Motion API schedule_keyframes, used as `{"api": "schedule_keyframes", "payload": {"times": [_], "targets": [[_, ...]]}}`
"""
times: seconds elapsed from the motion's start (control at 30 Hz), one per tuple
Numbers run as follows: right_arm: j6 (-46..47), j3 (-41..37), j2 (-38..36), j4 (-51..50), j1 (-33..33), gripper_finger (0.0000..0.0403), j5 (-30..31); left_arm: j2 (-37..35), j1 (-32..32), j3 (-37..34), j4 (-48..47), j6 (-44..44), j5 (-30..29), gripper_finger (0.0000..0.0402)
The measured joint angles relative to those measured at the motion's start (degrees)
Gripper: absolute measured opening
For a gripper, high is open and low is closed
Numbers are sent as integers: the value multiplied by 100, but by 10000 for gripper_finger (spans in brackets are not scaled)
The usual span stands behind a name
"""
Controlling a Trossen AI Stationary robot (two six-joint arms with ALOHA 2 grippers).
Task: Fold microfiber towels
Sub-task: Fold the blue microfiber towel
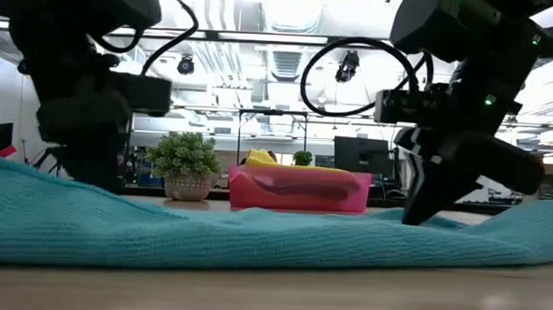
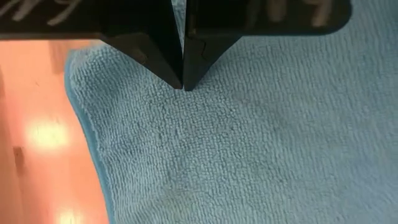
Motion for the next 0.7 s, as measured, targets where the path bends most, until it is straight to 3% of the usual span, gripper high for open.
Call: {"api": "schedule_keyframes", "payload": {"times": [0.17, 0.33, 0.53, 0.7], "targets": [[-40, -4, -49, -522, 12, 9, -48, 85, 11, 86, 228, 84, 278, 166], [-46, -19, -188, -598, 35, 9, -156, -496, 26, 97, -278, 20, 458, 166], [-44, -28, -221, -538, 35, 9, -70, -1152, 154, -120, -728, -276, -186, 166], [-46, -30, -221, -504, 35, 9, -44, -1072, 160, -126, -575, -272, -482, 166]]}}
